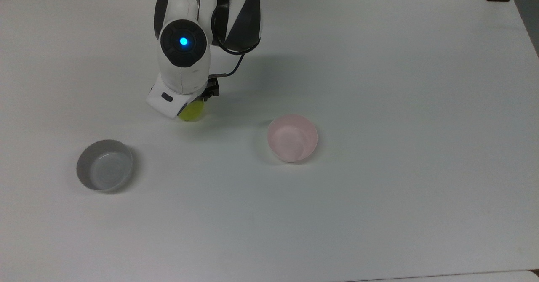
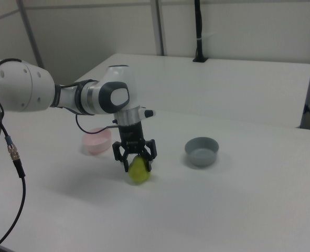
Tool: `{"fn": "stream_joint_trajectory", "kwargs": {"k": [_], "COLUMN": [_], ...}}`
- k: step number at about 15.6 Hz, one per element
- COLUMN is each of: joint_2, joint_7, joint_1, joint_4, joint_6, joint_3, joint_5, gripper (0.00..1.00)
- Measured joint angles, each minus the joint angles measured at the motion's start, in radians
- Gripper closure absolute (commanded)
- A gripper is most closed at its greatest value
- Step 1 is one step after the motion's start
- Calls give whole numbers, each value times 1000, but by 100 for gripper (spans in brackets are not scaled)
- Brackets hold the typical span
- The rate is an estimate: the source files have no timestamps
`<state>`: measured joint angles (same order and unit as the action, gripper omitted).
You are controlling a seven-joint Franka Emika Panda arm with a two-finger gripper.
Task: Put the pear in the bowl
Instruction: 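Lift the green pear up off the table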
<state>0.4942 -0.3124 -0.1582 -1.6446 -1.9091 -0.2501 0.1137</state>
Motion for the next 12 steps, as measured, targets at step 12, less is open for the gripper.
{"fn": "stream_joint_trajectory", "kwargs": {"k": [12], "joint_2": [-164], "joint_7": [-2], "joint_1": [1], "joint_4": [26], "joint_6": [74], "joint_3": [-19], "joint_5": [-5], "gripper": [55]}}
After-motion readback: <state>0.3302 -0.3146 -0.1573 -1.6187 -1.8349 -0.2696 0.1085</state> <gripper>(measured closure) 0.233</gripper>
